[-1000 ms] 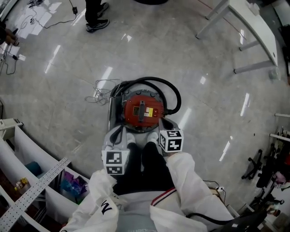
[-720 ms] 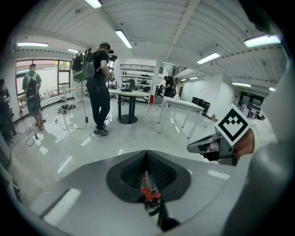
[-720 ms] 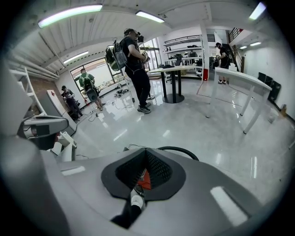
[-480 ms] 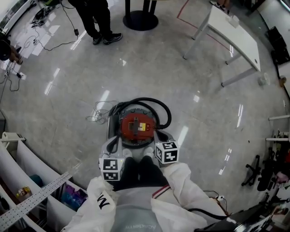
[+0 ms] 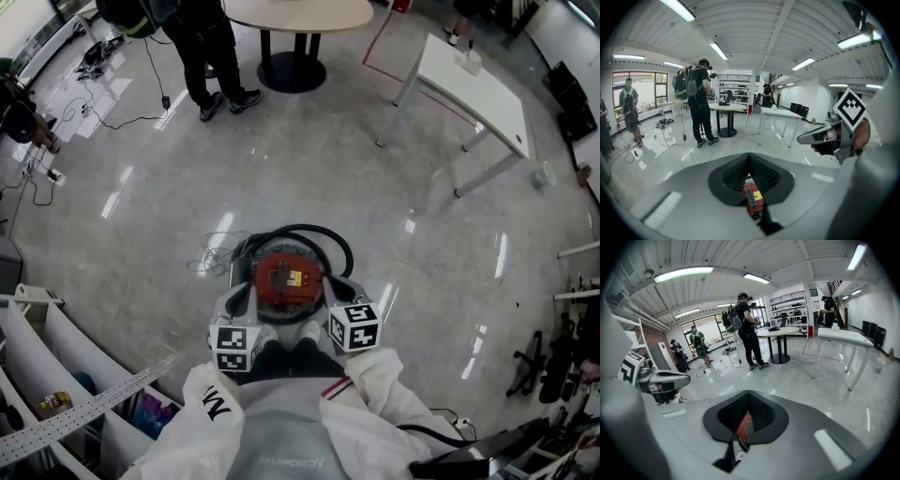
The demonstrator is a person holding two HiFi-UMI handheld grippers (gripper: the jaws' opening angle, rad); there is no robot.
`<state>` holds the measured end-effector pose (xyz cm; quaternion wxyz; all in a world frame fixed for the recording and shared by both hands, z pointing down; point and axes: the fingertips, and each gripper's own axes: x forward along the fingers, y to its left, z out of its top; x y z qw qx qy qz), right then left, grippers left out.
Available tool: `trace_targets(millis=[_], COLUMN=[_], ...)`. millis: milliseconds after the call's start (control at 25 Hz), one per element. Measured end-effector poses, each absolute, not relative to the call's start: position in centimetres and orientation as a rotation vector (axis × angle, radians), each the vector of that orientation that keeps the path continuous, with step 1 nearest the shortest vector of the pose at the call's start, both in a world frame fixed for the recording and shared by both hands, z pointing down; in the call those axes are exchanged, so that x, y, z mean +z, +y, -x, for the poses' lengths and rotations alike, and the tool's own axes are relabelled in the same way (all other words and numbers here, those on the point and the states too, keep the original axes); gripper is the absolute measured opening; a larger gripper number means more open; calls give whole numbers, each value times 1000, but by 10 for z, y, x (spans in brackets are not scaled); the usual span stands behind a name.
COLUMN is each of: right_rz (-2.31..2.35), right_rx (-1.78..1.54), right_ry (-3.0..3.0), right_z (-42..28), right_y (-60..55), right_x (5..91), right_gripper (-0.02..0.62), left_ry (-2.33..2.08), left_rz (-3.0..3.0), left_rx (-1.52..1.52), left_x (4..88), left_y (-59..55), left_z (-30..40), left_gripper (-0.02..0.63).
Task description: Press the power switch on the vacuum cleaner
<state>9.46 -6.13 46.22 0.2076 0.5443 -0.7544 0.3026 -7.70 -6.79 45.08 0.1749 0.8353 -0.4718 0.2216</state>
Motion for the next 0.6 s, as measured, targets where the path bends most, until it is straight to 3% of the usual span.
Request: trace_targets(millis=[600], right_rz=[-1547], right_rx=[761], right_ry=[-2219], right_z=[-103], right_y=[-71], right_x=[400], right_gripper=[0], left_ry=[-1380], left_rz=[-2475], left_rx=[609], left_x=[408], left_y=[-94], left_z=[53], left_gripper=[0])
